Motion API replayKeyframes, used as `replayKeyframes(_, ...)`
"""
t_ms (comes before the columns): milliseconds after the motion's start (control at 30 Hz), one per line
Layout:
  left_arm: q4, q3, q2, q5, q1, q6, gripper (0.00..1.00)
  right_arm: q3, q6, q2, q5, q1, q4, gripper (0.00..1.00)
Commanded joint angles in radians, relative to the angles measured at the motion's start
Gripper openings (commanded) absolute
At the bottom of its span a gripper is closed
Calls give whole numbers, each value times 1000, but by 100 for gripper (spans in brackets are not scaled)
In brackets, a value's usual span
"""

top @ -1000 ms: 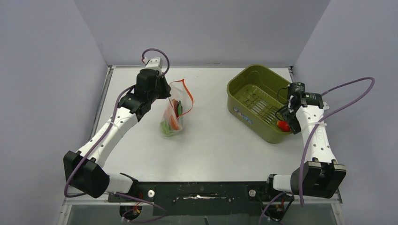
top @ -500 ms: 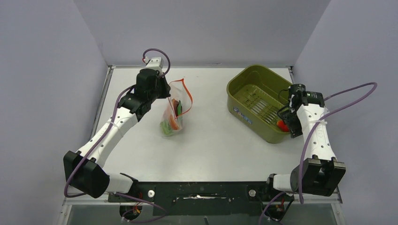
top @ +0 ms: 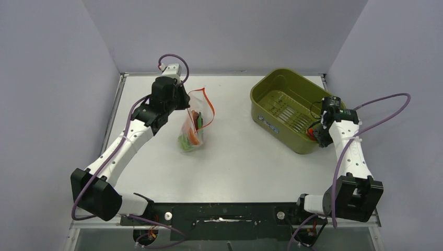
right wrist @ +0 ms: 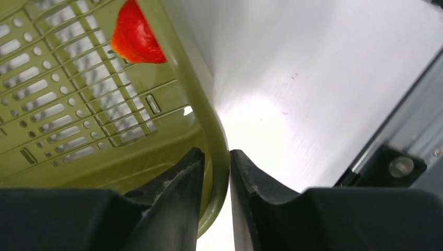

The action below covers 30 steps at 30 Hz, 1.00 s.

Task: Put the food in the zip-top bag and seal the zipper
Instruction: Move the bin to the center of the board.

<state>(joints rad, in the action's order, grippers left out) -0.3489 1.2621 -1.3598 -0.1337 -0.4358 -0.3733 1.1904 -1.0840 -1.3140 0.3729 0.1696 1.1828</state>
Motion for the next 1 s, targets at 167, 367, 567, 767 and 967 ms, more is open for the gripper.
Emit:
replayKeyframes(167,66,58,-16,18,12,-20,0,-15,318,45,-48,28,-241,24)
replayKeyframes(367,63,74,-24,16,13,-18,0,-27,614,32,-113,56,-338,12)
replayKeyframes(567,70,89,-34,17,14,-11,0,-48,877,80,-125,66,-376,13)
replayKeyframes(767,92,62,-36,27,12,-23,0,-74,1112,90,-148,85,-435,14)
replayKeyframes(967,120,73,-39,28,5,5,0,-76,1248,61,-127,87,-476,16)
